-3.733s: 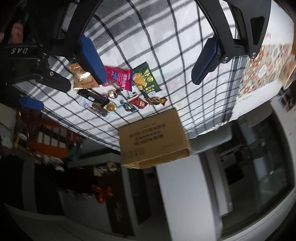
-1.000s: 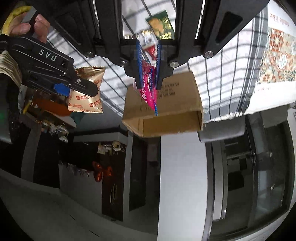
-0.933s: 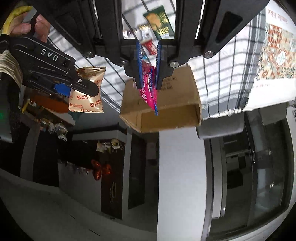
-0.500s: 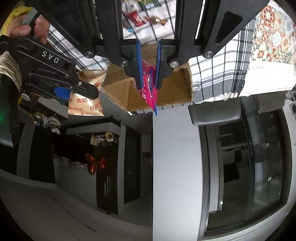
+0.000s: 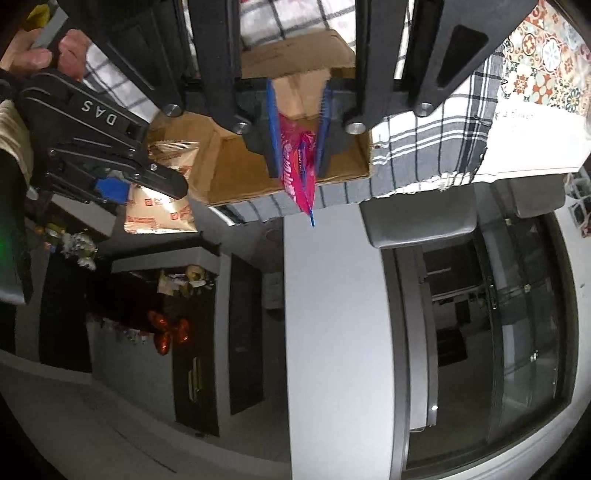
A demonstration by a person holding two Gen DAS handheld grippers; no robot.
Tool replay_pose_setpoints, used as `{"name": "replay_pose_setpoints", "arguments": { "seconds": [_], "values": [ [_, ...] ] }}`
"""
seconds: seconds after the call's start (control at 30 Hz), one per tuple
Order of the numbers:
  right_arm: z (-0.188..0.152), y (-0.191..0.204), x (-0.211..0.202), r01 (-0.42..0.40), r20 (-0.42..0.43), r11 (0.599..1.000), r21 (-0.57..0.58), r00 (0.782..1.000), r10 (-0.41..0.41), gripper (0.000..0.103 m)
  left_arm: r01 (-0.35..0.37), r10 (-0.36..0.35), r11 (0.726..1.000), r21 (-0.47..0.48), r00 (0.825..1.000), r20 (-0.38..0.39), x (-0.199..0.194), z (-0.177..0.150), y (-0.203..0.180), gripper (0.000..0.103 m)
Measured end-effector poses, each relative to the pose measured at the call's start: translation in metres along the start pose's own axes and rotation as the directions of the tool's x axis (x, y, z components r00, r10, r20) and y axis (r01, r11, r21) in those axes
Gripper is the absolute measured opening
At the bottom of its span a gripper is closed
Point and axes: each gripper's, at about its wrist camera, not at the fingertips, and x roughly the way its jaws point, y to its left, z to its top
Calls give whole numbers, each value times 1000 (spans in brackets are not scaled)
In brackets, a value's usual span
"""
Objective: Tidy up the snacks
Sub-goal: 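Carry both packets over the cardboard box and open both tools to drop them, then grasp the green cracker packet with the left tool while the right tool grasps a purple candy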
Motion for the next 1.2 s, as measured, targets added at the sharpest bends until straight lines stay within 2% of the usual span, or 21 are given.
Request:
{"name": "replay_pose_setpoints", "arguments": {
  "seconds": [0.03,0.07,0.1,0.3,0.37,0.4,0.87,1.03,1.2],
  "values": [
    [0,-2,3,0,-10,1000,-1,1000,0,59,0,0,1000,-1,1000,-9,4,0,1,30],
    [1,-2,7,-4,-20,1000,-3,1000,4,73,-6,5,1000,-5,1000,-20,6,-1,2,43],
    [0,-5,7,9,-16,1000,3,1000,-9,74,-12,12,1000,-7,1000,-25,7,-3,1,47],
    [-8,-11,-12,25,-4,1000,12,1000,-25,74,-35,35,999,1,999,-30,-11,-14,-1,55],
    [-10,-9,-23,13,3,1000,-1,1000,-13,74,-46,46,999,-11,999,-27,-22,-19,-2,64],
    [-12,-7,-29,8,8,1000,-6,1000,-8,74,-50,49,999,-12,998,-27,-27,-21,-3,65],
    [-46,8,-103,-46,44,999,23,998,45,74,-127,126,992,16,991,47,-119,-62,-26,66],
    [-61,17,-117,-58,38,998,8,998,58,74,-125,125,992,0,992,32,-135,-78,-28,66],
    [-84,23,-124,-90,-8,996,-5,996,90,74,-118,118,993,-15,993,-8,-144,-100,-30,66]
  ]
}}
